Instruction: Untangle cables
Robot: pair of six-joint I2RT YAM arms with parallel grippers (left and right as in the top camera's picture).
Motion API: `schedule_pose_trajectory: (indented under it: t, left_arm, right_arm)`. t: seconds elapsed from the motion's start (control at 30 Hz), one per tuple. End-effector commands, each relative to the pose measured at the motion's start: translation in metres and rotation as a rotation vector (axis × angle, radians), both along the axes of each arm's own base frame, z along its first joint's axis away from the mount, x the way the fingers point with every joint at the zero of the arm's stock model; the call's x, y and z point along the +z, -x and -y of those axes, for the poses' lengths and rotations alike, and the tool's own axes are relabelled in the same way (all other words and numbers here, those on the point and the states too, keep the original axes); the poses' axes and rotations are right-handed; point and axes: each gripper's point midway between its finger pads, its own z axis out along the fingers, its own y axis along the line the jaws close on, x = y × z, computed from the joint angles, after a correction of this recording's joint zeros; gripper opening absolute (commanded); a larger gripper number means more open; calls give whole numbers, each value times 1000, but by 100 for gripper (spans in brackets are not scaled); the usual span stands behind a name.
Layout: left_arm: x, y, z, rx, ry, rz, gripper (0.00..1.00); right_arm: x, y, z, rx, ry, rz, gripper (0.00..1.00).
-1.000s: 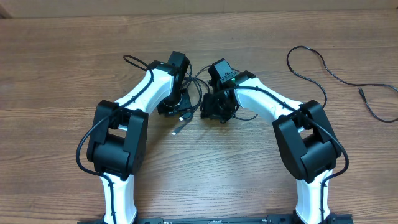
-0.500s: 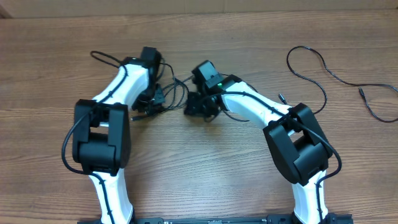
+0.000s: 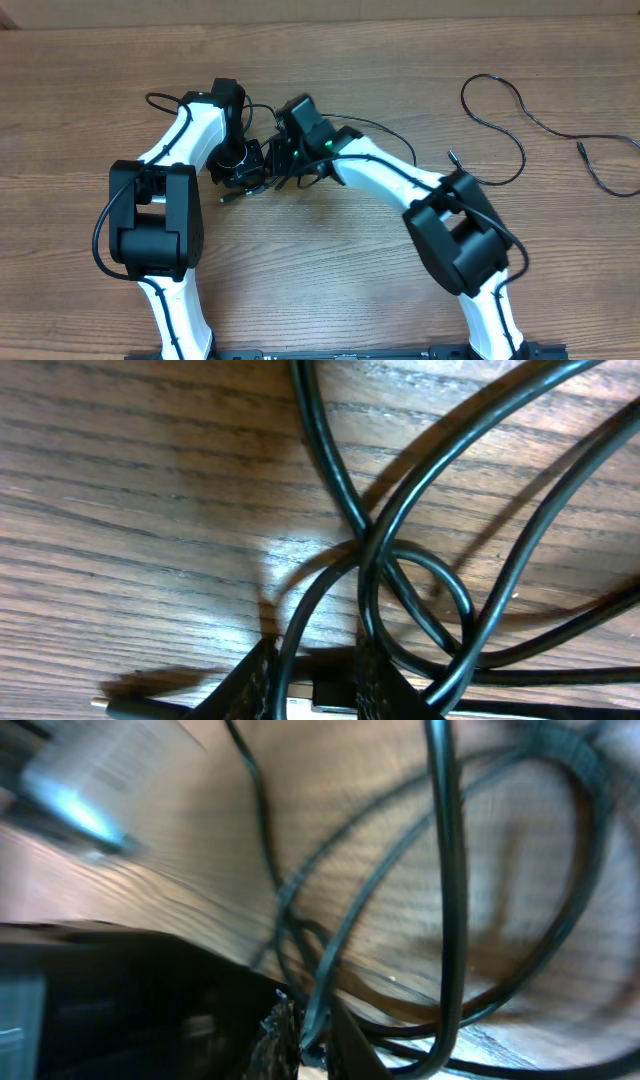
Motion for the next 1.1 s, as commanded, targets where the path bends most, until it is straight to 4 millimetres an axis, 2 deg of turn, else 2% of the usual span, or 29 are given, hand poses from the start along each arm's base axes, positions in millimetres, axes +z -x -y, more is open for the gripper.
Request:
schedule_pose_trajectory:
  t: [0.0,0.07,0.1,0.17,0.23,0.37,0.57,0.8,0.87,0.97,1.07]
  left_arm:
    - [-4,4,-5,-22,-36,-12,27]
    - [-4,4,-11,-17,-75,-13,27]
    - [-5,2,-23,5,-143,-6,27]
    - [-5,0,-28,25,-178,5,28]
    - [-5,-4,-28,27,-175,22,28]
    - [-5,-11,-26,29,-170,50,28]
    - [-6,-17,-25,31,-165,74,28]
    - [-5,-13,-4,-25,-41,59,27]
    - [-4,-12,5,-31,13,54,20]
    - [4,-18,17,-68,89,73,11]
    - [24,-27,17,-66,109,83,13]
  right_arm:
    - [-26,-11,17,-73,87,-5,8]
    - [-31,-14,33,-109,145,-6,5]
    - [-27,-16,48,-132,171,-29,5]
    - [-20,-17,59,-150,180,-41,6]
    - [-17,-17,69,-163,196,-61,7]
    - [-26,-10,95,-170,265,-119,8]
    - [-38,-9,157,-215,474,-148,12]
    - [-15,-25,222,-285,525,-245,13]
    - [-10,-24,224,-253,484,-276,13]
    - [-4,-15,202,-149,324,-333,14]
    - [3,-9,179,-16,209,-322,18]
